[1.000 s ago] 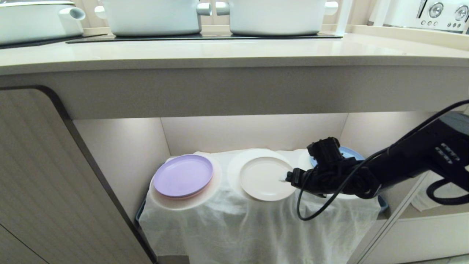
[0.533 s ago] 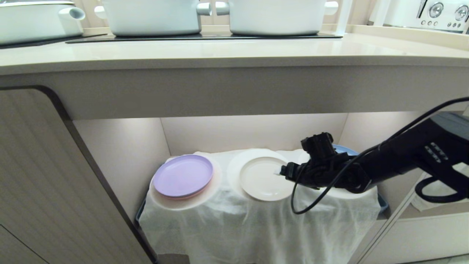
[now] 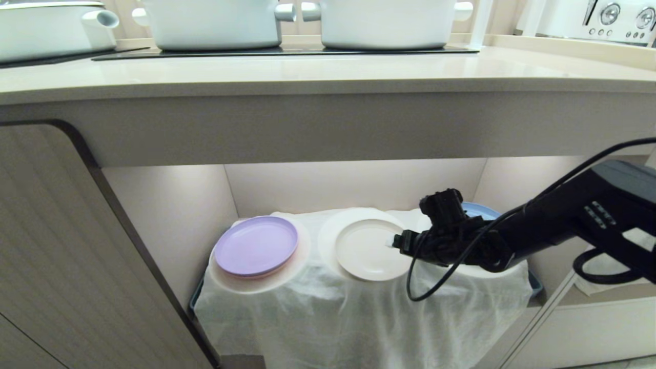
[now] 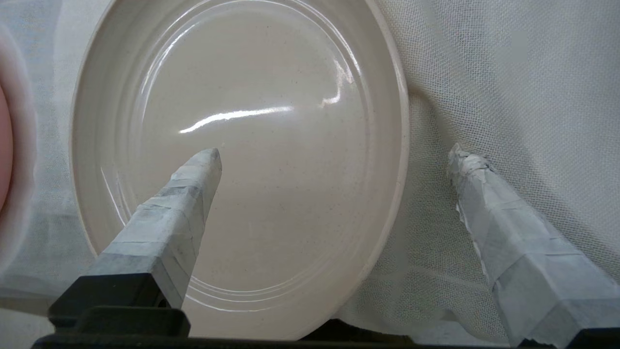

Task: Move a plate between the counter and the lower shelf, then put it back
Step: Pick up the plate in the cupboard

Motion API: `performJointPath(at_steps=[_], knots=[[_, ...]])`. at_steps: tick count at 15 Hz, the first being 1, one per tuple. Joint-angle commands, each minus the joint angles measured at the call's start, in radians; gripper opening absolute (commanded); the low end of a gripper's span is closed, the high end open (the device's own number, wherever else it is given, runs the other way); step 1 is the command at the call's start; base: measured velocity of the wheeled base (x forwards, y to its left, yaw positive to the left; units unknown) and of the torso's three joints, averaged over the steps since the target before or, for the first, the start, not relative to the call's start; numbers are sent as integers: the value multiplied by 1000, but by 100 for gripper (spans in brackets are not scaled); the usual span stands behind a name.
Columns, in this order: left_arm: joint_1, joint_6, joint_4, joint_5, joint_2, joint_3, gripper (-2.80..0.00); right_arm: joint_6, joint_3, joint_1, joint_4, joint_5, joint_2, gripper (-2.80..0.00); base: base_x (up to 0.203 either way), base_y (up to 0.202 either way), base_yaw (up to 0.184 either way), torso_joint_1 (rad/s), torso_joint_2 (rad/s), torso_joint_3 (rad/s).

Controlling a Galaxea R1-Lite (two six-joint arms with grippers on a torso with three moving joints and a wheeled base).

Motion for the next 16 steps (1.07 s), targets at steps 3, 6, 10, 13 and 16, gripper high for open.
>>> performJointPath(at_steps=[3,6,10,13,16], knots=[[0,-1,0,1,1,0,-280,2,-1,1,-1,-1,8,0,0,0,0,0,0,0],[0,-1,0,1,1,0,-280,2,-1,3,-3,-1,8,0,0,0,0,0,0,0],[0,-1,0,1,1,0,-280,1,1,3,-3,-1,8,-280,0,0,0,0,0,0],[0,-1,0,1,1,0,-280,3,-1,3,-4,-1,8,-280,0,0,0,0,0,0],[2,-1,0,1,1,0,-280,5,-1,3,-6,-1,5,-280,0,0,0,0,0,0]])
